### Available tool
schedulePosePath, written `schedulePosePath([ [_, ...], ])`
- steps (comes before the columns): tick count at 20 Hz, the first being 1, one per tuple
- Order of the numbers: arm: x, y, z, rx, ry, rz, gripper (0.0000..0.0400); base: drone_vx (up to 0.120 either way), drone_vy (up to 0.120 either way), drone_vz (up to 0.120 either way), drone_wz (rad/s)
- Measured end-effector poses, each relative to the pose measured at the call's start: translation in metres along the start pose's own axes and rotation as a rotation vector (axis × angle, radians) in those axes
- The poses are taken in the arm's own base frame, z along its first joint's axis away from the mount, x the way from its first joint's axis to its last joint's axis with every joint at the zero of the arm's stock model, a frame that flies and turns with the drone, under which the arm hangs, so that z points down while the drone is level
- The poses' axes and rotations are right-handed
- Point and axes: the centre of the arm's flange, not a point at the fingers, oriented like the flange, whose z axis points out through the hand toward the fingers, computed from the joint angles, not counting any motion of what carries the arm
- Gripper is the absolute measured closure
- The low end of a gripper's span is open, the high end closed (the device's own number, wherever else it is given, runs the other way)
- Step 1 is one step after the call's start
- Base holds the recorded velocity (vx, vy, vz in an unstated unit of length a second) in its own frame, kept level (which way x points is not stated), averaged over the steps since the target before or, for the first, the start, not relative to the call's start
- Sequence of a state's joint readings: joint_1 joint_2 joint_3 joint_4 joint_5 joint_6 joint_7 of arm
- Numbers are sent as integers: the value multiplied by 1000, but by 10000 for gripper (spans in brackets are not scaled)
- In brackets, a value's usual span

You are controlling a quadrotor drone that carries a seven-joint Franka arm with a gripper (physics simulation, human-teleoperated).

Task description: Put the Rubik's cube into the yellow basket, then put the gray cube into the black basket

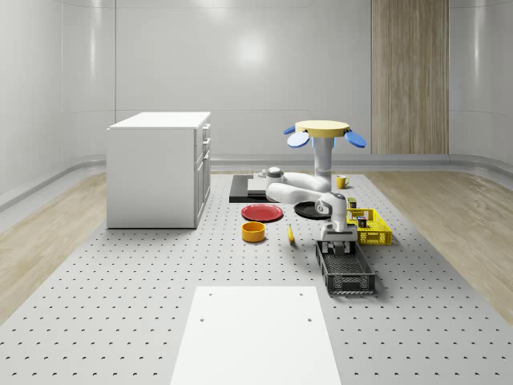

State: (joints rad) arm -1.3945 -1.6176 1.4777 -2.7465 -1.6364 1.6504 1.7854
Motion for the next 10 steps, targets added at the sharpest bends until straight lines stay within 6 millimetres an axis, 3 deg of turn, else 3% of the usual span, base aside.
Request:
schedulePosePath([
  [10, 0, 0, 29, 0, 0, 0, 150, 0, 0, 0, 0],
])
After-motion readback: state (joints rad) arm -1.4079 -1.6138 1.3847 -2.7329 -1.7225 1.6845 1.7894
